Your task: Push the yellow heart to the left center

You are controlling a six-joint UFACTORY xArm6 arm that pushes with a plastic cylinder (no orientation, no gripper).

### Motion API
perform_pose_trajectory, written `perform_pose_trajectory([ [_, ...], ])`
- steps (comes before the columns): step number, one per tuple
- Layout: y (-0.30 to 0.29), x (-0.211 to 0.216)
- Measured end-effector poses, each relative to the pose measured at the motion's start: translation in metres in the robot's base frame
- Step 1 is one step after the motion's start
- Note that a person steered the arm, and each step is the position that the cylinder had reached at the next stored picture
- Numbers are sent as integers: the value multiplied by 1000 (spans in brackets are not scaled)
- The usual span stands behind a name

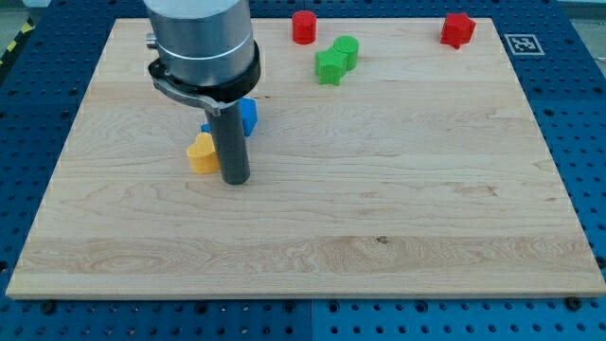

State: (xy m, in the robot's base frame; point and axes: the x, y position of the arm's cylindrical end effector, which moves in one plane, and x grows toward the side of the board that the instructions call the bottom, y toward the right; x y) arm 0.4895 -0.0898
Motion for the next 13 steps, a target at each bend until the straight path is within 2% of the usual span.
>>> perform_pose_trajectory([
  [1, -29, -6],
  [8, -67, -62],
  [13, -20, -63],
])
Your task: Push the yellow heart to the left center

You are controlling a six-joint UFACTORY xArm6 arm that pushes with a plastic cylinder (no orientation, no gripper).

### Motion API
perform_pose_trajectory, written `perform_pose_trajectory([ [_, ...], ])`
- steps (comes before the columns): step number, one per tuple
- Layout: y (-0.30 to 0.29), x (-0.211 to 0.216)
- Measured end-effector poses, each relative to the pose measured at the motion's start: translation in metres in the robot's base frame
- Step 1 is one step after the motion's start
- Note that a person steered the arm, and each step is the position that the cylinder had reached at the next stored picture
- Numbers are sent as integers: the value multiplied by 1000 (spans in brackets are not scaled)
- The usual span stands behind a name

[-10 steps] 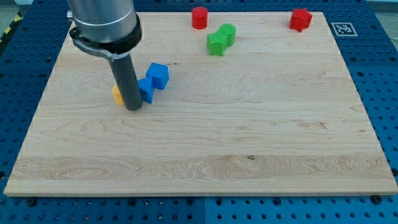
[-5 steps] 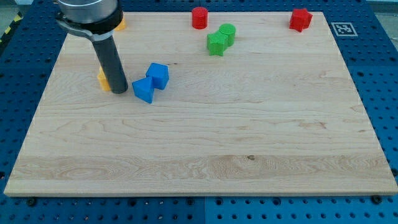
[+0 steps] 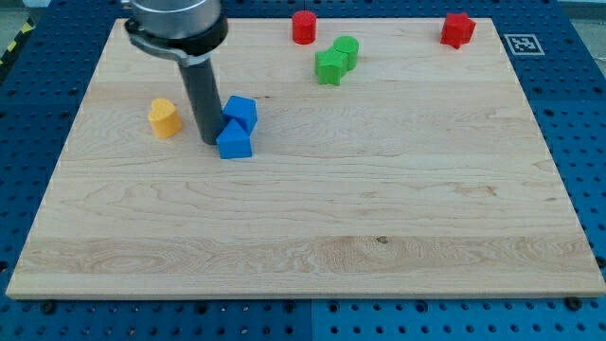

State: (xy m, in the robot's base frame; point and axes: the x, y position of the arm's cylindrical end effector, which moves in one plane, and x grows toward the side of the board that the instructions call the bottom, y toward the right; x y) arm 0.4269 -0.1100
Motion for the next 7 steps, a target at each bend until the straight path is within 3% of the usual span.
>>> perform_pose_trajectory([
  [2, 2, -20],
  [7, -86, -20],
])
